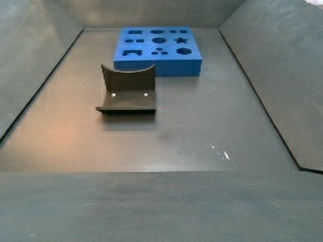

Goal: Insert the 3 prong object.

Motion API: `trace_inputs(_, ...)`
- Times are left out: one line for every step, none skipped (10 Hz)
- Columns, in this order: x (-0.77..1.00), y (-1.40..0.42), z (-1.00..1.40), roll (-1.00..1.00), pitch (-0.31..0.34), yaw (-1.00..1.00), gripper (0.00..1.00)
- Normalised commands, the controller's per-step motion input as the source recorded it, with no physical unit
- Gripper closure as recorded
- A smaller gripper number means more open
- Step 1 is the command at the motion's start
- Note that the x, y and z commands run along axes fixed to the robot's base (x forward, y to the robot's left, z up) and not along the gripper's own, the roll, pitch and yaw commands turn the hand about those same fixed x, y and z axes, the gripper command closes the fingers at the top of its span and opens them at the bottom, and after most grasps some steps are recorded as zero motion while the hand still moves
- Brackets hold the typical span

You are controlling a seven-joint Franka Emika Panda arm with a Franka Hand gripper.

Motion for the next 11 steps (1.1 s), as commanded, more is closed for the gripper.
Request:
trace_inputs(0.75, 0.31, -0.63, 0.00, 0.000, -0.41, 1.00)
trace_inputs(0.71, 0.49, -0.72, 0.00, 0.000, -0.29, 1.00)
trace_inputs(0.64, 0.60, -0.85, 0.00, 0.000, -0.22, 1.00)
trace_inputs(0.61, 0.63, -0.88, 0.00, 0.010, -0.19, 1.00)
trace_inputs(0.61, 0.59, -0.85, 0.00, 0.000, -0.23, 1.00)
trace_inputs(0.43, 0.42, -0.85, 0.00, 0.000, -0.44, 1.00)
trace_inputs(0.17, 0.24, -0.90, 0.00, 0.000, -0.69, 1.00)
trace_inputs(0.02, 0.31, -0.93, -0.01, -0.017, -0.67, 1.00)
trace_inputs(0.00, 0.22, -0.08, -0.01, 0.030, -0.22, 1.00)
trace_inputs(0.00, 0.00, -0.01, 0.00, 0.000, 0.00, 1.00)
trace_inputs(-0.12, 0.19, -0.19, 0.00, 0.000, 0.13, 1.00)
